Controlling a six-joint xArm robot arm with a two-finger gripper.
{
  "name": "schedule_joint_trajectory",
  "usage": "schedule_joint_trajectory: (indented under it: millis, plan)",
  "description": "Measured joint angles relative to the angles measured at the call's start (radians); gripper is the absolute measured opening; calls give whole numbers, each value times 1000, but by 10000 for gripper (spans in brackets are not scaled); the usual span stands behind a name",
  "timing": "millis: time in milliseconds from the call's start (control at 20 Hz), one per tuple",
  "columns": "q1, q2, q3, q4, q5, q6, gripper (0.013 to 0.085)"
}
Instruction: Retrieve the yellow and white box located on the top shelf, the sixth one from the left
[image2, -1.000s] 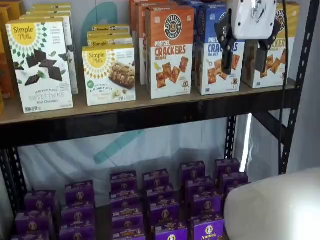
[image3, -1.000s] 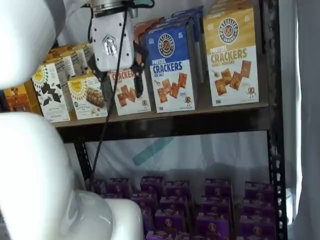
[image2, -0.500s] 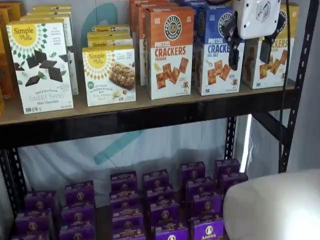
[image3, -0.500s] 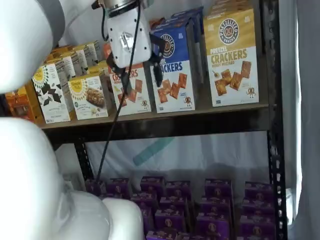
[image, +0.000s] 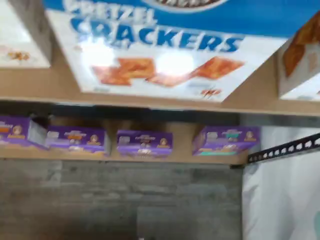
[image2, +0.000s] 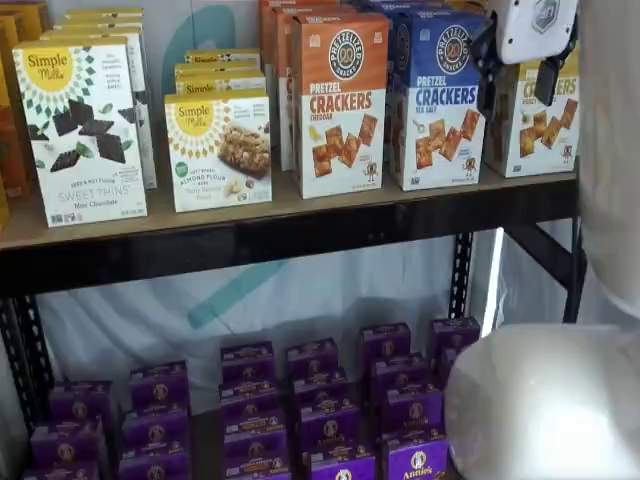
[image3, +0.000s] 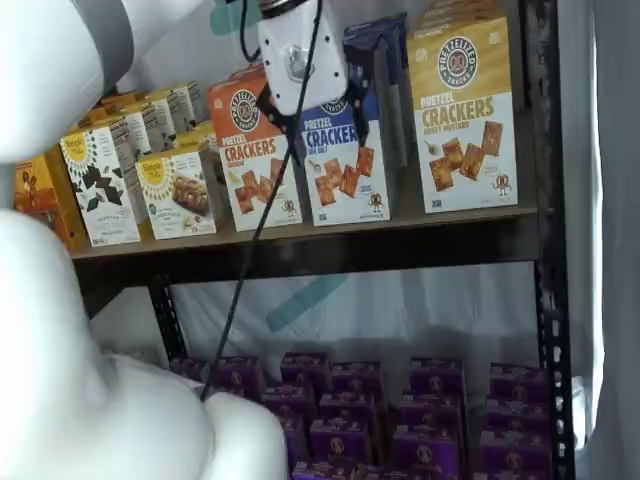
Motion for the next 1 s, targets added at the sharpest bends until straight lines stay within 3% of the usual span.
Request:
schedule_joint_trajectory:
  millis: [400,750,1000]
  plan:
    - [-165,120,-90,47,-109,-149,850]
    - [-255,227,-190,86,-136,-233,850]
    - [-295,279,-236,112,-138,-271,850]
